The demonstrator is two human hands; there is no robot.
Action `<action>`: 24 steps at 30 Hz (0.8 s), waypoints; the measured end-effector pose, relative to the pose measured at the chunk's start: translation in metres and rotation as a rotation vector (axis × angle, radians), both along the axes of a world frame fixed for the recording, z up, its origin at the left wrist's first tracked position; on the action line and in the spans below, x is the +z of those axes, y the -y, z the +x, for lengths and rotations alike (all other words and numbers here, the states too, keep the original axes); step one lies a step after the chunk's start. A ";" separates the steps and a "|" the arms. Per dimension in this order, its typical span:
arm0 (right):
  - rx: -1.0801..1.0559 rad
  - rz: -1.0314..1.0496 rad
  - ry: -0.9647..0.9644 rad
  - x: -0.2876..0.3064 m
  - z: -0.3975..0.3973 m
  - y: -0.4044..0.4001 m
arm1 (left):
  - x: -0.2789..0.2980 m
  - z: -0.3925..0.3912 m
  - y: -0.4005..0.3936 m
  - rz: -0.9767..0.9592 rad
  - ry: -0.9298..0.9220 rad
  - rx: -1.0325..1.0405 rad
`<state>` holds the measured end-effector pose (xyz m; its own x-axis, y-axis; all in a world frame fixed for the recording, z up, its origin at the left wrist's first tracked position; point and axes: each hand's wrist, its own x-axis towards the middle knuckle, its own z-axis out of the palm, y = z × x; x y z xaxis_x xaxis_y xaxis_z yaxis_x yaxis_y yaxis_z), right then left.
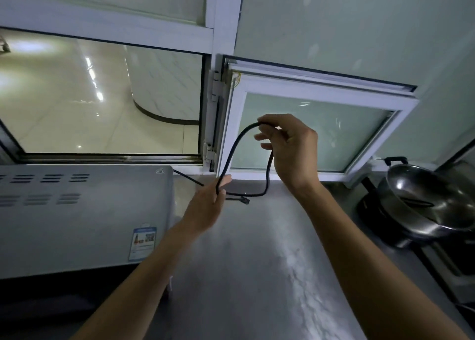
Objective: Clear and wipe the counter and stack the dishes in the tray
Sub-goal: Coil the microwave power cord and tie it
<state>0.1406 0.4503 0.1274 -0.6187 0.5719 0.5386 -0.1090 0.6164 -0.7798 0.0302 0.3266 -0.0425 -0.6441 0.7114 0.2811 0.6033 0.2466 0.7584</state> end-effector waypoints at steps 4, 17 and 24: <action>0.007 -0.092 -0.046 0.002 -0.005 -0.004 | -0.002 -0.001 -0.021 -0.065 -0.003 -0.087; -0.069 -0.225 -0.143 -0.012 0.010 -0.064 | -0.017 0.004 -0.034 -0.172 -0.045 -0.232; -0.224 -0.390 -0.108 -0.067 0.033 -0.108 | -0.012 0.008 -0.013 -0.210 -0.001 -0.157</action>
